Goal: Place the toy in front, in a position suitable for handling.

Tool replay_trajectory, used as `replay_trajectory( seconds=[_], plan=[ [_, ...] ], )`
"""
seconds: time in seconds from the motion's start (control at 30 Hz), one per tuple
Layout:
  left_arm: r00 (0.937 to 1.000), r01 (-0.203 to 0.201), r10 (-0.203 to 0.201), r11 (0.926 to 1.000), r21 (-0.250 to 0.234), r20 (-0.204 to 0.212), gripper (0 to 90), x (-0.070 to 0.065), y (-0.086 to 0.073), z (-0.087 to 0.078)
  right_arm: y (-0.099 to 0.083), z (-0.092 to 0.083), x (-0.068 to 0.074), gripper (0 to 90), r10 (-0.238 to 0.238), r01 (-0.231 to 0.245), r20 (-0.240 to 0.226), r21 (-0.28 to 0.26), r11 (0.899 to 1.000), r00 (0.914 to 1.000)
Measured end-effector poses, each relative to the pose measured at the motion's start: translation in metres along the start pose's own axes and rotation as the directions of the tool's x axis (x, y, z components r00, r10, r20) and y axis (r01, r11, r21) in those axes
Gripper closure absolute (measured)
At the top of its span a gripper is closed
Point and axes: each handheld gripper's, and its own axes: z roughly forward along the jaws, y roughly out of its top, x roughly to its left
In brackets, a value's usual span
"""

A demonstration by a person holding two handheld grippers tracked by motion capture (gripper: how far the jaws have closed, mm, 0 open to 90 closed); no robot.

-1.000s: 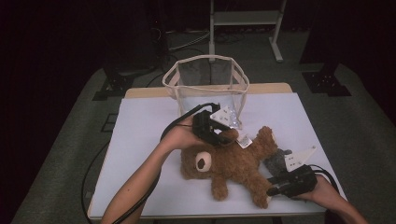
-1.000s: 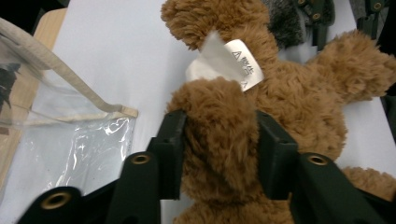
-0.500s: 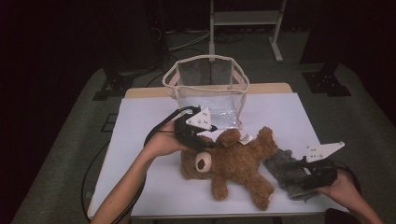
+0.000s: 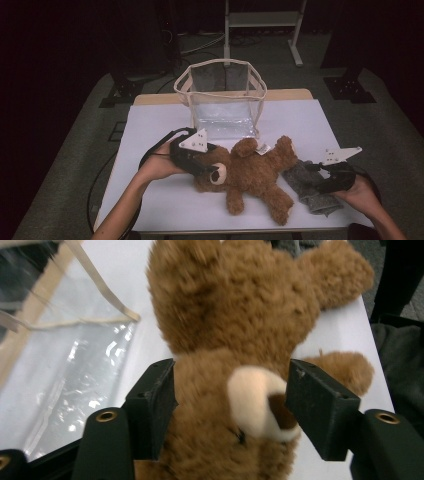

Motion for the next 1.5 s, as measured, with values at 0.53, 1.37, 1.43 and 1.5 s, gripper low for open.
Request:
replay_trajectory(
  seconds=[0.53,1.37,1.43,1.5],
  plan=[
    [0.9978,-0.049,0.049,0.9987,0.013,-0.045,12.7,-0.011,-0.031,0.038,-0.016,0.022,-0.003,55.9,-0.011,0.011,0.033,0.005,1.0,0.9994],
    [0.9952,0.052,-0.048,0.9976,0.045,-0.085,39.6,0.0,-0.018,0.043,-0.009,-0.012,-0.013,74.3,0.046,-0.054,-0.067,-0.12,0.991,0.9967],
    [0.9954,0.061,-0.057,0.9969,0.05,-0.077,39.8,-0.002,-0.014,0.041,-0.002,-0.022,-0.011,74.3,0.031,-0.041,-0.069,-0.144,0.989,0.9971],
    [0.9956,0.063,-0.059,0.9966,0.054,-0.072,39.9,-0.004,-0.01,0.038,0.01,-0.034,-0.006,74.3,0.004,-0.016,-0.071,-0.168,0.986,0.9975]
  ],
)
